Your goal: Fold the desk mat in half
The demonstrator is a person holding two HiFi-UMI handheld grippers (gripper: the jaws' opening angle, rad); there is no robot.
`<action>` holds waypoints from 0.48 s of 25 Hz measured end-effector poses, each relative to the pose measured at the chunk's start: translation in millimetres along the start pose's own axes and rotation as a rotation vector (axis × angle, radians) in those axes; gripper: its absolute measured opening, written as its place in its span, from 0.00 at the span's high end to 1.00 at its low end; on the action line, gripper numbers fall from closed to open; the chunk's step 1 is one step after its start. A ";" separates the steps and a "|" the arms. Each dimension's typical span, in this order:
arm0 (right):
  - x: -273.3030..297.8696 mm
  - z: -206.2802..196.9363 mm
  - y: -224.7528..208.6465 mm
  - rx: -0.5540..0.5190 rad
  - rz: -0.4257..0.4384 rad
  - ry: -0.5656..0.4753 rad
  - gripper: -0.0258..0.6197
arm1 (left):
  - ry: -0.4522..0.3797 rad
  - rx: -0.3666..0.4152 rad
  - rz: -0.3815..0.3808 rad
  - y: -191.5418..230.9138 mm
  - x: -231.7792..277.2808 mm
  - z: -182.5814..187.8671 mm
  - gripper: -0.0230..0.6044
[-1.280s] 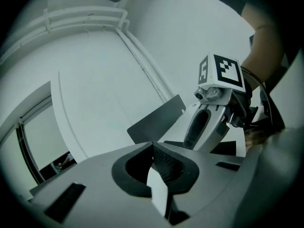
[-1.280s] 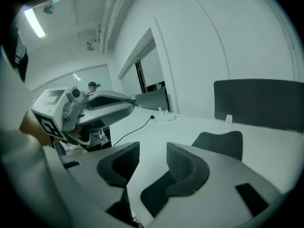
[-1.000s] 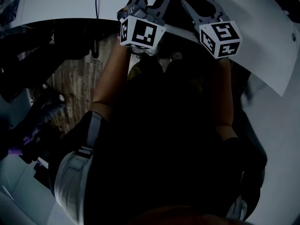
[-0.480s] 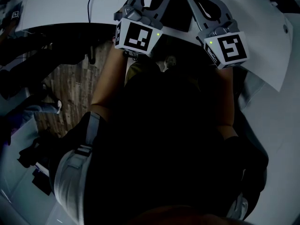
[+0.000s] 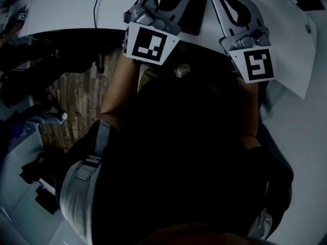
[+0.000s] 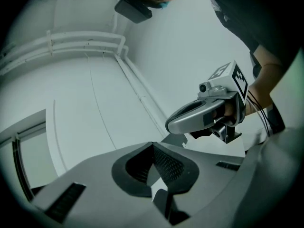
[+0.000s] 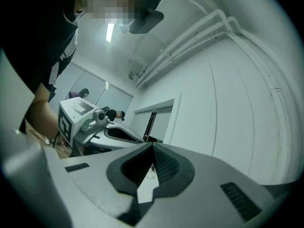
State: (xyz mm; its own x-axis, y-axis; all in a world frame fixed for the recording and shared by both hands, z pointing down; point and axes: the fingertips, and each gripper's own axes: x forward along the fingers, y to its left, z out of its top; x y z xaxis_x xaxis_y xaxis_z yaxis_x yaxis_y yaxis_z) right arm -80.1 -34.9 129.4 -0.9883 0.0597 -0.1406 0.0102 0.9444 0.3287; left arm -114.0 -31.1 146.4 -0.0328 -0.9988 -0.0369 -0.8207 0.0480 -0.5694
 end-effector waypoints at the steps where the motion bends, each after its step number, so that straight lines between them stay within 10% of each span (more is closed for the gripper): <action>1: -2.6 3.6 -3.0 -0.009 -0.007 -0.011 0.91 | -0.008 -0.002 0.001 -0.8 1.0 3.9 0.94; 12: -6.5 12.2 -23.6 -0.049 -0.049 -0.046 0.91 | -0.049 0.026 -0.010 -0.3 11.6 23.5 0.94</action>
State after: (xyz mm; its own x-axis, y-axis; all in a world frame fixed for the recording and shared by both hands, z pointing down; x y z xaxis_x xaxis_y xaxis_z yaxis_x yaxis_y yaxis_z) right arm -72.1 -53.6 111.2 -0.9793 0.0299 -0.2001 -0.0463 0.9295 0.3659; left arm -100.6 -42.5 126.9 0.0035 -0.9975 -0.0712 -0.8054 0.0394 -0.5914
